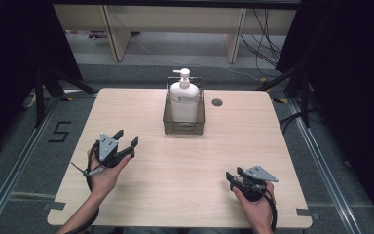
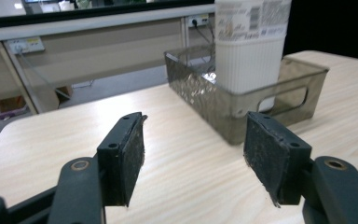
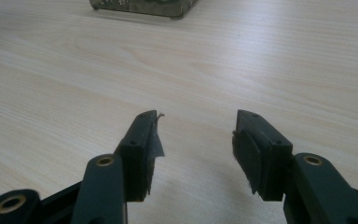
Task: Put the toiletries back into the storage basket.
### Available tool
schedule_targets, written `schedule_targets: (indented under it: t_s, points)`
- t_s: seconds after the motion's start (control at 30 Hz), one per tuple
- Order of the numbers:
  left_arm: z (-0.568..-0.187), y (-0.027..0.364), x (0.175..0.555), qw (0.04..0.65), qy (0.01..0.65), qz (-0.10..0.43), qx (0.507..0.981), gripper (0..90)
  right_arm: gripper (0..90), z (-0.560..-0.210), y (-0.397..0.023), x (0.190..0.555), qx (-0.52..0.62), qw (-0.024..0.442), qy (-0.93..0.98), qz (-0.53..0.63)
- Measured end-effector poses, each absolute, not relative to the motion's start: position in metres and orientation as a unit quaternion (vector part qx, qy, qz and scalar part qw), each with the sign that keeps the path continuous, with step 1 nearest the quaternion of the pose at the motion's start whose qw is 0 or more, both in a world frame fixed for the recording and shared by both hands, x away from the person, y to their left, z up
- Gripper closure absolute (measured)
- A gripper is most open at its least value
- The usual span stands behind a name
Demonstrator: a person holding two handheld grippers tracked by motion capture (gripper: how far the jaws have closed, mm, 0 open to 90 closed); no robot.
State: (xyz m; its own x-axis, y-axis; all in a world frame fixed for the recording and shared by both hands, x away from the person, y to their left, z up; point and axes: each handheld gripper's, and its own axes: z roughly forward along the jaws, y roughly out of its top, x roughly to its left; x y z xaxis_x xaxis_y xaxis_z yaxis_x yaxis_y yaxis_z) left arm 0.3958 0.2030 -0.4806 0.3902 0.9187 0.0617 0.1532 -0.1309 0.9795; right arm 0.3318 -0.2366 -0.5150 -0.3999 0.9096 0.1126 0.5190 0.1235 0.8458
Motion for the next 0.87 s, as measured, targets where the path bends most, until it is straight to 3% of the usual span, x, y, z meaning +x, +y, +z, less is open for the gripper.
schedule_targets:
  t_s: [0.23, 0.87]
  points:
    - [-0.504, 0.213, 0.390, 0.506, 0.422, 0.367, 0.656, 37.5, 50.3, -0.516, -0.237, 0.334, 0.493, 0.237, 0.721, 0.425]
    - [-0.523, 0.223, 0.388, 0.502, 0.447, 0.368, 0.643, 38.1, 50.2, -0.515, -0.238, 0.333, 0.489, 0.232, 0.721, 0.432]
